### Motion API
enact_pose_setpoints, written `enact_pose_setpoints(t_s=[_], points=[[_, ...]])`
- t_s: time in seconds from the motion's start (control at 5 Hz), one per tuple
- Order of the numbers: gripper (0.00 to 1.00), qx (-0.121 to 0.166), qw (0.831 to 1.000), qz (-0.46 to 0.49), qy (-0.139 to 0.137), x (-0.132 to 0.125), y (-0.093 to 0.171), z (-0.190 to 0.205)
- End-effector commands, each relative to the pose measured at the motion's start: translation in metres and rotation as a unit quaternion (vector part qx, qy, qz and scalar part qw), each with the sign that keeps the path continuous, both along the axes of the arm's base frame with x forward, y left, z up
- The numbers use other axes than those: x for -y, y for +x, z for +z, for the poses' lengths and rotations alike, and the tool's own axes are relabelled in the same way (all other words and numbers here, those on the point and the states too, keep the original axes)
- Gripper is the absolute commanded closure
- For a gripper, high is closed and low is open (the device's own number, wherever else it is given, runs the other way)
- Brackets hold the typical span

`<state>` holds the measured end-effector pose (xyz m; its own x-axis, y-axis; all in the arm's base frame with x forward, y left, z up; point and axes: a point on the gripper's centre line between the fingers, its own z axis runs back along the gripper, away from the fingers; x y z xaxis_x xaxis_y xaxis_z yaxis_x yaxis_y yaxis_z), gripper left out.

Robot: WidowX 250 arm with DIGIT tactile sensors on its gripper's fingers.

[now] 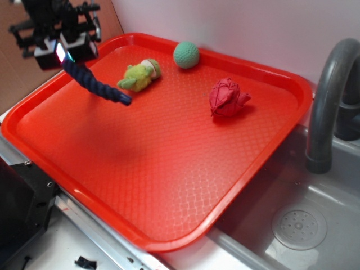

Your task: Grab the blue rope.

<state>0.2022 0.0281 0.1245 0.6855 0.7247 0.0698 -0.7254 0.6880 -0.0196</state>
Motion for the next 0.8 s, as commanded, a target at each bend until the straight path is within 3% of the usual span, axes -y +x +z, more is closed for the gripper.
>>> enact_pose_setpoints(t_s=[0.0, 0.2, 0.4, 0.6], points=[[1.0, 0.017, 0.963, -0.257, -0.077, 0.042, -0.005, 0.078], [1.0, 0.033, 0.949, -0.306, -0.072, 0.049, -0.011, 0.088], [1.0, 0.061, 0.957, -0.277, -0.064, 0.053, -0.019, 0.089], [1.0, 0.063, 0.962, -0.262, -0.035, 0.05, -0.021, 0.089]])
